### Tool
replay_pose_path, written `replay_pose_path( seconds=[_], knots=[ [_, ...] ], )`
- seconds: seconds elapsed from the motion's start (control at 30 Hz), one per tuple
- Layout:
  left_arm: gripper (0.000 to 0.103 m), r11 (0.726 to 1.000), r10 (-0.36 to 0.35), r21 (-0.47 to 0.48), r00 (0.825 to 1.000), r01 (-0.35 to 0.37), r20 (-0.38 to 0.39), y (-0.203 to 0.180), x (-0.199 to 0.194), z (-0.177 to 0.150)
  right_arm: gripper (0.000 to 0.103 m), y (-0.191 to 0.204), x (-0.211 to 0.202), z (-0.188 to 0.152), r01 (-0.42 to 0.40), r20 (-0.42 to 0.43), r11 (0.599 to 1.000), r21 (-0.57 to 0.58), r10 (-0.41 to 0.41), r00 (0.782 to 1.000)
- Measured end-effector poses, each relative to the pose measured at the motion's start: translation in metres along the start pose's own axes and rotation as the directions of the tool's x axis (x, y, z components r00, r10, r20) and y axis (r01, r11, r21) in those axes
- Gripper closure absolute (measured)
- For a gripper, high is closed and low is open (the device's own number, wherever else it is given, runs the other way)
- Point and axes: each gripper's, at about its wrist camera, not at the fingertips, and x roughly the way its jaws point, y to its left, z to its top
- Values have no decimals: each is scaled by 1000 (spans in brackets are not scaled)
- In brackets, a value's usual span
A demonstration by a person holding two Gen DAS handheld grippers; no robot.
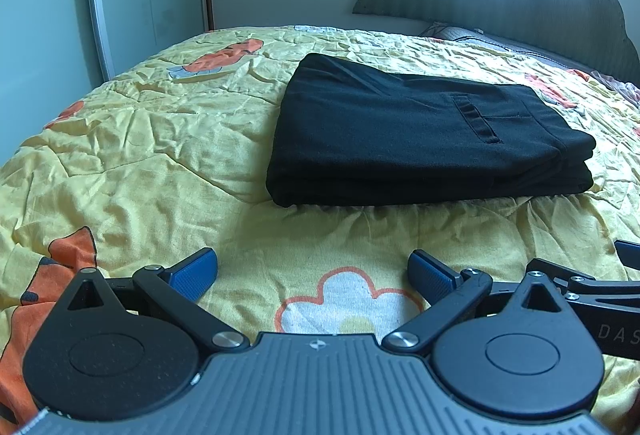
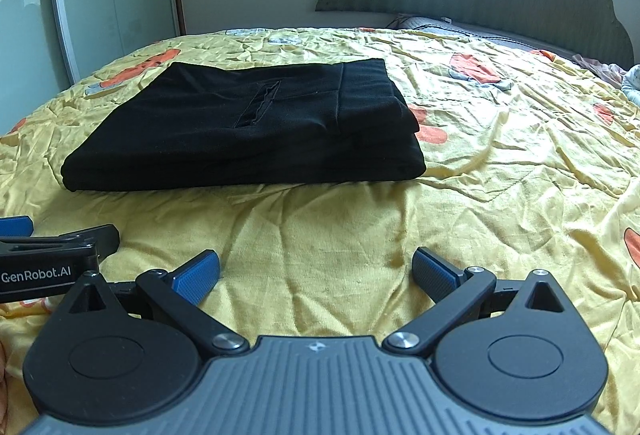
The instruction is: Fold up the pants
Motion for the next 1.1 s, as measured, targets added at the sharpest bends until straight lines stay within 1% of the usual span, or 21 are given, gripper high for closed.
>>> replay_pose_path(
  seconds=[0.4, 0.63, 1.1],
  knots=[
    [0, 1000, 0, 0, 1000, 0, 0, 0, 0, 0, 0, -5, -3, 0, -12, 7, 1000, 23, 12, 1000],
    [0, 1000, 0, 0, 1000, 0, 0, 0, 0, 0, 0, -3, -2, 0, -1, 0, 1000, 2, 1, 1000],
    [0, 1000, 0, 0, 1000, 0, 0, 0, 0, 0, 0, -3, -2, -1, -2, 1, 1000, 2, 2, 1000]
  ],
)
